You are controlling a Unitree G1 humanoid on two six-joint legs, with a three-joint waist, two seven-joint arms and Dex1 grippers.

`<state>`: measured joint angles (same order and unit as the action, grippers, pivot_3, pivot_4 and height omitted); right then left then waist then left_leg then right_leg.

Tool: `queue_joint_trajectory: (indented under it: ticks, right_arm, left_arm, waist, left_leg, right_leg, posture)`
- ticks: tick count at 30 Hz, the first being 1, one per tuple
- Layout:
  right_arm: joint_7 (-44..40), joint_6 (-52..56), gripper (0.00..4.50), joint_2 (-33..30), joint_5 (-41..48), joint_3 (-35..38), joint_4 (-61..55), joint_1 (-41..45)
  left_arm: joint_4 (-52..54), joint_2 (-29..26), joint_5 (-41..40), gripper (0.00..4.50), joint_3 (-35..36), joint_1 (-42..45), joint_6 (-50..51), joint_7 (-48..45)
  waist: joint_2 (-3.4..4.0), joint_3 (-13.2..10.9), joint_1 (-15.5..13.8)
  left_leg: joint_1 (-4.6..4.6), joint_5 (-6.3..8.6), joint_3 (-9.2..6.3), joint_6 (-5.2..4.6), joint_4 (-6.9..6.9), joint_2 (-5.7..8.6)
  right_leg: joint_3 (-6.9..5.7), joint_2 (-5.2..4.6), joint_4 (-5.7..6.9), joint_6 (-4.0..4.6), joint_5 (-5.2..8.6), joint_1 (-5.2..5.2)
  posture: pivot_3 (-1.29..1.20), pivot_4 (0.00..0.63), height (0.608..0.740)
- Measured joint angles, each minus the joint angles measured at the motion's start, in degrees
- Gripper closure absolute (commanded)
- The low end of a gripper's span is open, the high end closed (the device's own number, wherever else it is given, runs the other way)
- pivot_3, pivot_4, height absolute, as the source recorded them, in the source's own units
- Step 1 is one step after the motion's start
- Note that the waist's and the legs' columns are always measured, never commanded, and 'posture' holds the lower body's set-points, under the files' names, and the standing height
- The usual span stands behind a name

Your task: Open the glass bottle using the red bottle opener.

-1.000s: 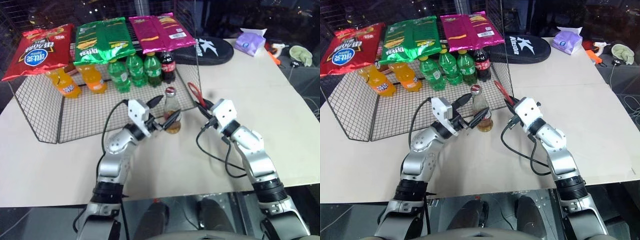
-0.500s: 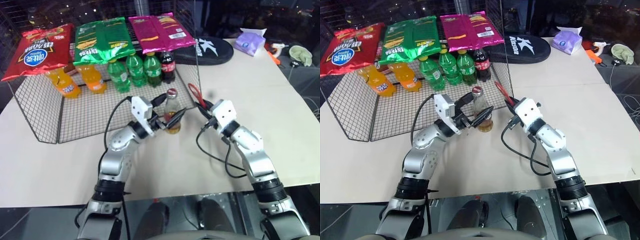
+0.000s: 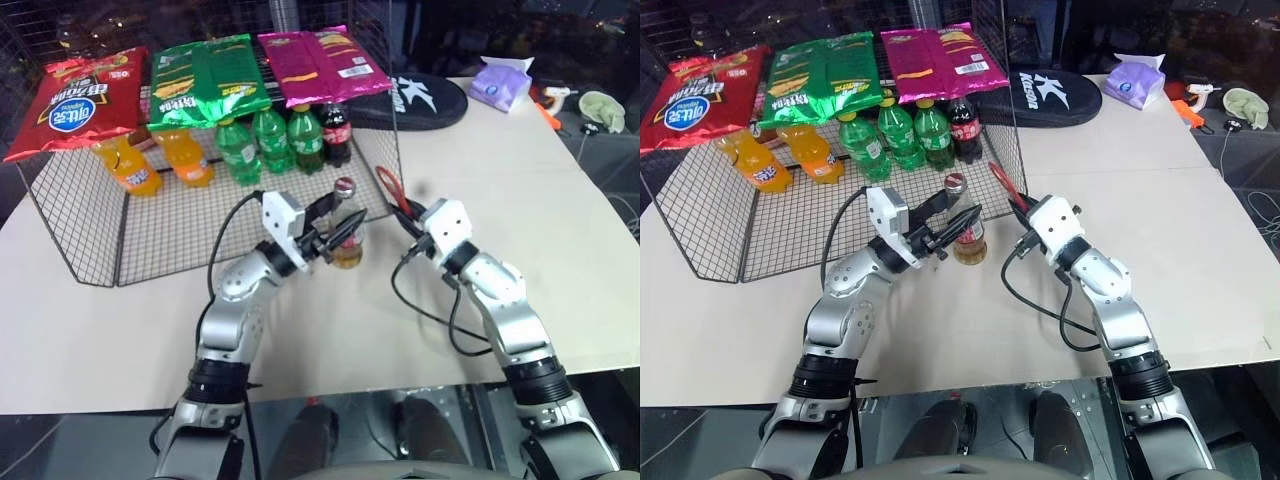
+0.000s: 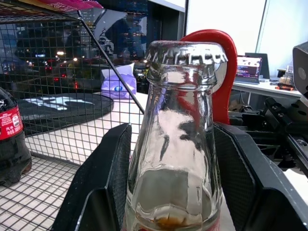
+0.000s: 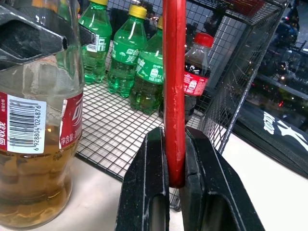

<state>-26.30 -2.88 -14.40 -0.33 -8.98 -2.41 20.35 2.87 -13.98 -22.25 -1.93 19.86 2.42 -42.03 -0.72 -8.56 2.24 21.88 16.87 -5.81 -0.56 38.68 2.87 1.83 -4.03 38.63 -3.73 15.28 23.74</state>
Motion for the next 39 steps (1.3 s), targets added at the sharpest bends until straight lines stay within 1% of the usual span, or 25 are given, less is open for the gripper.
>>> queue_joint_trajectory:
  ticks: [5, 11, 26, 30, 39]
  right_arm:
    - [0.04, -1.60, 4.50, -0.96, -3.69, -1.81, 0.01, 1.76]
    - [0.37, -3.69, 4.50, 0.16, -5.15, -3.75, 0.08, 2.37]
    - [2.24, -11.78, 4.50, -2.66, -15.08, -6.17, 4.45, 6.60]
    - [3.57, -14.56, 4.50, -2.78, -17.82, -6.82, 6.44, 7.90]
    - [10.14, -22.92, 4.50, -2.54, -23.17, -7.08, 13.19, 9.97]
  left_arm:
    - [0.44, -0.08, 0.25, 2.49, 0.00, -0.31, -0.01, 0.02]
    - [0.54, -0.17, 0.30, 2.49, -0.03, -0.30, 0.01, 0.03]
    - [0.54, -0.17, 0.47, 2.49, -0.08, -0.34, 0.01, -0.04]
    - [0.89, -0.20, 0.60, 2.49, -0.21, -0.61, 0.00, -0.07]
    - [0.90, -0.22, 0.63, 2.49, -0.06, -0.64, 0.06, -0.02]
  waist:
    - [0.00, 0.00, 0.01]
    - [0.00, 0.00, 0.00]
    - [0.00, 0.00, 0.01]
    - [0.00, 0.00, -0.02]
    - [0.00, 0.01, 0.00]
  left_leg:
    - [0.00, 0.00, 0.00, 0.00, 0.00, 0.00]
    - [0.00, 0.00, 0.00, 0.00, 0.00, 0.00]
    - [-0.03, 0.00, 0.00, 0.00, 0.00, 0.00]
    - [-0.04, 0.00, 0.00, 0.00, 0.00, 0.00]
    - [-0.07, 0.00, 0.01, 0.01, 0.00, 0.00]
  right_leg:
    - [0.00, 0.00, 0.00, 0.00, 0.00, 0.00]
    - [0.00, 0.00, -0.01, 0.00, 0.00, 0.00]
    - [-0.01, 0.01, -0.01, 0.00, 0.00, -0.02]
    - [-0.01, 0.00, -0.01, 0.00, 0.00, -0.03]
    - [0.00, 0.00, -0.01, 0.00, 0.00, -0.06]
  posture:
    - [0.00, 0.150, 0.740]
    - [0.00, 0.150, 0.740]
    - [0.00, 0.150, 0.740]
    - [0.00, 0.150, 0.740]
    - [0.00, 0.150, 0.740]
